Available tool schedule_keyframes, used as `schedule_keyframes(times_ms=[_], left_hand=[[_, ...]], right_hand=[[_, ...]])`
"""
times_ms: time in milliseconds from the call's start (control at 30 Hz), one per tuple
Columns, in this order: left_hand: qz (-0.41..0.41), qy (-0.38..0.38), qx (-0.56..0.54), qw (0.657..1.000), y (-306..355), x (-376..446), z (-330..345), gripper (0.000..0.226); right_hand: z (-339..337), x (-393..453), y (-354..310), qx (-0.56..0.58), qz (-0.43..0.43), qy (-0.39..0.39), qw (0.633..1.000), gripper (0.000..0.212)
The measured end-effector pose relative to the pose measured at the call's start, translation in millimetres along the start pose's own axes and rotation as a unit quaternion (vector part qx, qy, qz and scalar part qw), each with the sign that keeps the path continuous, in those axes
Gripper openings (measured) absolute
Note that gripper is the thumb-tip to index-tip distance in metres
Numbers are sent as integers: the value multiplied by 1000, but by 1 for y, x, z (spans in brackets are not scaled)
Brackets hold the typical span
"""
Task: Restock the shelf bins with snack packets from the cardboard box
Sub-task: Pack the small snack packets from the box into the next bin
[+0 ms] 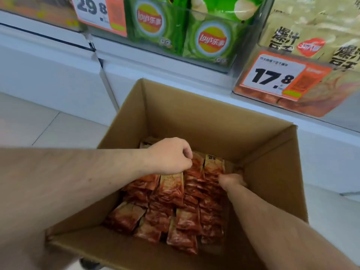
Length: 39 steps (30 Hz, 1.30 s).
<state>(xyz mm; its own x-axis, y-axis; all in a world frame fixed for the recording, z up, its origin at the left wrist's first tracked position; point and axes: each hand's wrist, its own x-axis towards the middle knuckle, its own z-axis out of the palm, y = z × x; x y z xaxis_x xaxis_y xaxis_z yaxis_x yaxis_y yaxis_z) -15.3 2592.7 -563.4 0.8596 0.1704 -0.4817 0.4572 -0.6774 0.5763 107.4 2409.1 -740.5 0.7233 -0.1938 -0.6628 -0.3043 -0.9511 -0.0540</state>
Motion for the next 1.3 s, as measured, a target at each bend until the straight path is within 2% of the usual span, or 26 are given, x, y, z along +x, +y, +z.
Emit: schedule_keyframes(times_ms=[100,233,300,467,600,700,800,900,967,1033,1100,1167,1233,1300], left_hand=[[-16,-7,-13,1000,-5,2,1,19],[-36,-14,-20,999,-17,3,3,18],[-44,-16,-24,999,-23,3,5,16],[-63,-20,-51,996,-31,3,11,8],[-68,-34,-32,997,-34,5,12,7],[-45,-34,18,998,-34,6,3,10],[-11,-4,107,994,-36,5,-8,27],[45,17,181,982,-31,0,-11,54],[65,0,217,974,-22,-6,-9,71],[42,-21,210,976,-15,-10,-4,68],[-2,-18,162,987,-13,-11,-2,49],[-37,-6,106,994,-17,-10,-3,18],[-75,2,20,997,-23,-9,-4,11],[-117,1,-104,988,-29,-9,-4,18]], right_hand=[[4,10,-5,1,24,26,999,66],[13,20,-7,66,45,58,995,60],[18,23,-4,67,42,44,996,61],[19,35,8,-49,5,76,996,34],[7,31,11,-115,-64,130,983,36],[-18,3,-5,-196,-152,134,959,31],[-43,-43,-37,-343,-279,142,886,28],[-68,-98,-64,-470,-433,118,760,23],[-83,-132,-75,-497,-529,105,680,13],[-91,-154,-82,-463,-603,87,644,13],[-95,-162,-87,-391,-642,56,657,16],[-101,-154,-89,-279,-652,26,705,8],[-104,-134,-90,-126,-608,28,783,11],[-99,-93,-85,44,-477,48,877,14]])
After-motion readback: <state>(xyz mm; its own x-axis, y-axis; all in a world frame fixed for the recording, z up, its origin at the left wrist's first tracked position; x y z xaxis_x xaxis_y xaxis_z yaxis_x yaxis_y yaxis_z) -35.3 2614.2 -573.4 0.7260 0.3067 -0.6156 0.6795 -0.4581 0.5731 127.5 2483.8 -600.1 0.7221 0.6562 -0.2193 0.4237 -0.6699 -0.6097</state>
